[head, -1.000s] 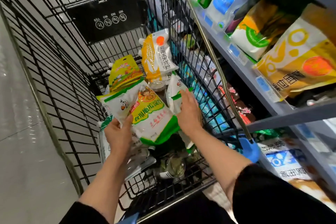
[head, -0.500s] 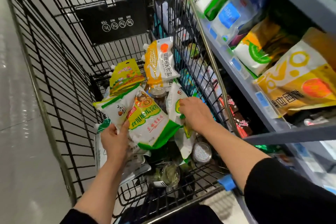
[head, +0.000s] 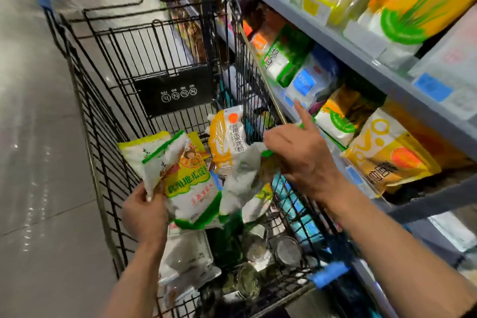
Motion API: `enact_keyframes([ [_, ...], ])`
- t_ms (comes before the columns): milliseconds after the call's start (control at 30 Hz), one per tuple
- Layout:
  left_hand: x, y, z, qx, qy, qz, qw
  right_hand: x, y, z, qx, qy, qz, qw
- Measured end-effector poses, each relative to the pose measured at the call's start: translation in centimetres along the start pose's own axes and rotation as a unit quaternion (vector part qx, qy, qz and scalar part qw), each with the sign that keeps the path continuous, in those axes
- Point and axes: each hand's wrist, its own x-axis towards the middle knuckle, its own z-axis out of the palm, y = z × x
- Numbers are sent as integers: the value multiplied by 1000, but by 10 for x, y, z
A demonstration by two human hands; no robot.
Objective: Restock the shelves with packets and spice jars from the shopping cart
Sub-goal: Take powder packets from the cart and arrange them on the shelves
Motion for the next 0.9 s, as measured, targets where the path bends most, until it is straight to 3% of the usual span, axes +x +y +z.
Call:
enact_keyframes([
  [167, 6, 38, -12, -53, -120, 4, 991, 64, -28, -18, 60, -51, -53, 996],
  [267, -1, 62, -14, -112, -242, 8, 964, 84, -40, 3, 4, -70, -83, 994],
  [367, -9, 75, -14, -129, -295, -6, 947, 89, -39, 20, -24, -63, -79, 995],
  [500, -18, 84, -8, -140, -320, -49, 936, 89, -34, 25, -60, -63, -17, 996],
  [567, -22, 89, -5, -169, -339, -74, 922, 88, -32, 19, -133, -70, 89, 985],
  [600, -23, 89, -2, -194, -346, -85, 914, 86, -33, 13, -164, -98, 188, 963],
  [667, -27, 91, 6, -243, -372, -131, 886, 76, -36, -2, -165, -186, 399, 882],
  [733, -31, 94, 14, -283, -397, -185, 854, 60, -32, -19, -81, -220, 532, 814],
  [800, -39, 97, 24, -298, -413, -211, 834, 39, -24, -44, 56, -171, 624, 760],
  [900, -55, 110, 33, -285, -438, -191, 831, 2, -25, -79, 197, -63, 702, 682],
])
